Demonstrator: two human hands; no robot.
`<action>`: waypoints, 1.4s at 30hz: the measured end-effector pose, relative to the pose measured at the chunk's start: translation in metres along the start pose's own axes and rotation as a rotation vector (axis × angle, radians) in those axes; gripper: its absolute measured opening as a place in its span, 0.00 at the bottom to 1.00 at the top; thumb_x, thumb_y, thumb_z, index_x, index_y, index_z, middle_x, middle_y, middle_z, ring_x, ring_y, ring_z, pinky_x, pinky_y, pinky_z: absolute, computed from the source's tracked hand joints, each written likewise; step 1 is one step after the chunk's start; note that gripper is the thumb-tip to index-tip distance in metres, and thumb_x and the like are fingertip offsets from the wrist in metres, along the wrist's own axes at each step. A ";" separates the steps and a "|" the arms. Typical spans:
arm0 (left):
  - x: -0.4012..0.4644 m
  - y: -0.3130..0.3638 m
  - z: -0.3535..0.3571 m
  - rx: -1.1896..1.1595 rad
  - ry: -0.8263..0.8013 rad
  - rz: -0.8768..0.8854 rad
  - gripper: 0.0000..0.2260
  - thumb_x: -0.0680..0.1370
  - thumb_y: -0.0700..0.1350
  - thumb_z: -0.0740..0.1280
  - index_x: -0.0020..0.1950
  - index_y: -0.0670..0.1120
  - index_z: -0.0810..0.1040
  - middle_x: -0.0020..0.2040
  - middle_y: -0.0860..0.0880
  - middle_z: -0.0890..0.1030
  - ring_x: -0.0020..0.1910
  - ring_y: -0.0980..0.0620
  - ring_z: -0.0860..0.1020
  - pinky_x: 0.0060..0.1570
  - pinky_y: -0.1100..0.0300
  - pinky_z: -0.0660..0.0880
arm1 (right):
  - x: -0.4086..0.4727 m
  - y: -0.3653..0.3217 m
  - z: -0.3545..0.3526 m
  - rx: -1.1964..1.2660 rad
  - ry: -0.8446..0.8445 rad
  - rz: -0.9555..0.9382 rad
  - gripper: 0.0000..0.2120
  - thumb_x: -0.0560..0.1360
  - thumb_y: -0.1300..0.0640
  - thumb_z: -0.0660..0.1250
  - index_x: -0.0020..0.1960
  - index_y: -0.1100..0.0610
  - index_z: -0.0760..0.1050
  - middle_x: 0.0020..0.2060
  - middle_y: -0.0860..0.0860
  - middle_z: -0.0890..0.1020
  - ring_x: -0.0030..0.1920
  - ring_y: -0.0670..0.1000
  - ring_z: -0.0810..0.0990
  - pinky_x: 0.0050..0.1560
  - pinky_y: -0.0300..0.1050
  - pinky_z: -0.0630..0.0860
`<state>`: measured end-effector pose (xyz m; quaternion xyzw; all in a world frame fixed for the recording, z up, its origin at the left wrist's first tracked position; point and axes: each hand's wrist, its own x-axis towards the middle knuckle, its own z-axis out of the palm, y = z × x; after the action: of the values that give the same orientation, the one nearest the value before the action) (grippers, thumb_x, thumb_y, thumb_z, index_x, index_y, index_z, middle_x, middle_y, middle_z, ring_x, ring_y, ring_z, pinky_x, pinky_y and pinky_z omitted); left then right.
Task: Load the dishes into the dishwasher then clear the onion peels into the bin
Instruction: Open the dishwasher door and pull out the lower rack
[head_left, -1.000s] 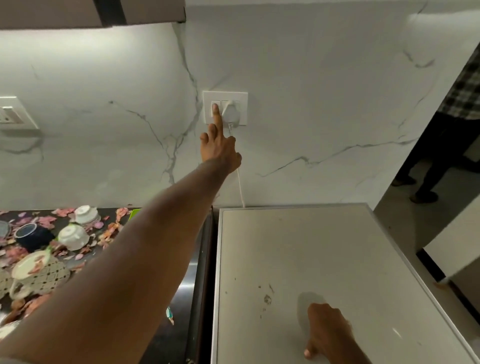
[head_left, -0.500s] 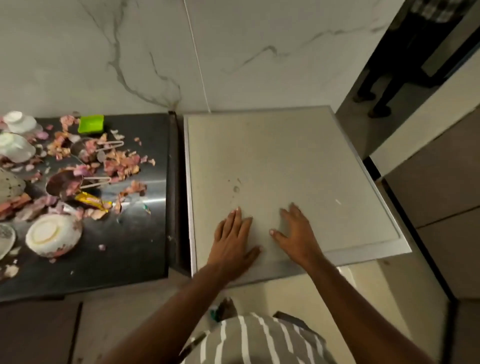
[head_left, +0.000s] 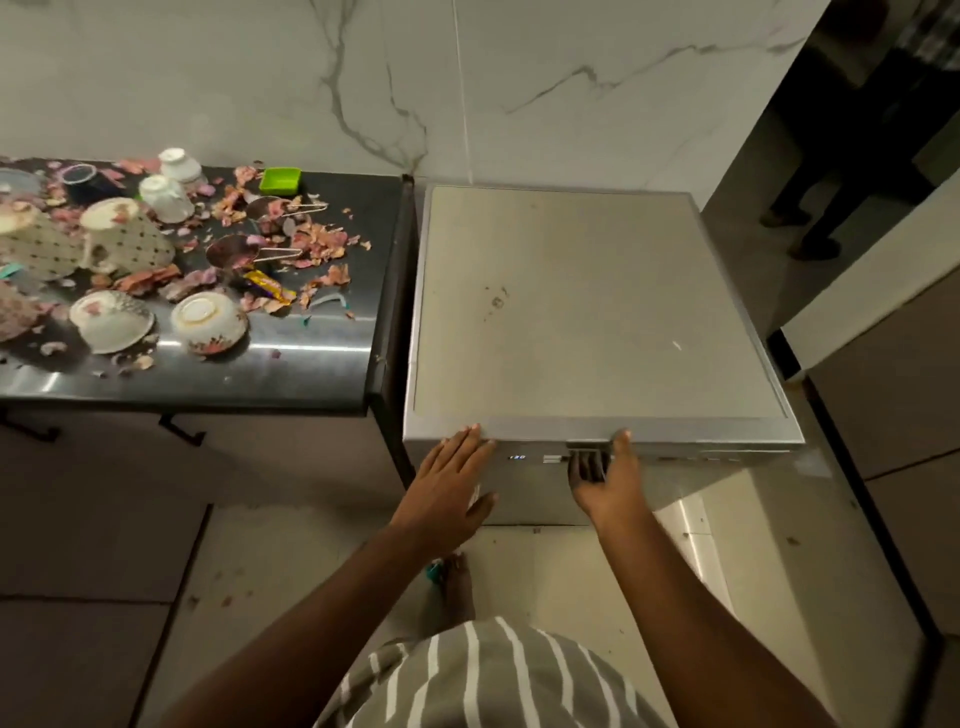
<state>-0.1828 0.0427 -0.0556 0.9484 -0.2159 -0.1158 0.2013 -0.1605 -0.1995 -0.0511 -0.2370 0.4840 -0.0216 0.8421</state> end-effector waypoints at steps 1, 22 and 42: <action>-0.018 0.007 0.004 -0.032 -0.017 -0.030 0.31 0.84 0.57 0.61 0.85 0.50 0.56 0.86 0.49 0.48 0.84 0.51 0.44 0.83 0.48 0.50 | -0.001 0.001 0.000 -0.022 -0.021 -0.012 0.18 0.79 0.40 0.71 0.45 0.54 0.75 0.34 0.49 0.78 0.36 0.47 0.79 0.49 0.41 0.80; -0.247 0.040 0.039 -0.065 -0.267 -0.302 0.17 0.84 0.59 0.61 0.72 0.59 0.72 0.85 0.55 0.53 0.83 0.52 0.55 0.80 0.51 0.60 | 0.022 0.014 -0.049 -0.118 -0.246 -0.202 0.32 0.65 0.40 0.78 0.61 0.58 0.80 0.57 0.56 0.86 0.58 0.54 0.86 0.58 0.46 0.83; -0.234 0.089 0.219 0.279 -0.678 -0.247 0.40 0.84 0.58 0.59 0.84 0.43 0.38 0.85 0.42 0.40 0.84 0.42 0.41 0.82 0.44 0.44 | -0.092 0.114 -0.399 -0.968 0.465 -0.291 0.11 0.80 0.61 0.70 0.61 0.52 0.76 0.61 0.57 0.82 0.60 0.60 0.82 0.66 0.58 0.79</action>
<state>-0.4879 0.0034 -0.1814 0.8934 -0.1681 -0.4158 -0.0279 -0.5602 -0.2246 -0.1922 -0.6503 0.5741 0.0353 0.4962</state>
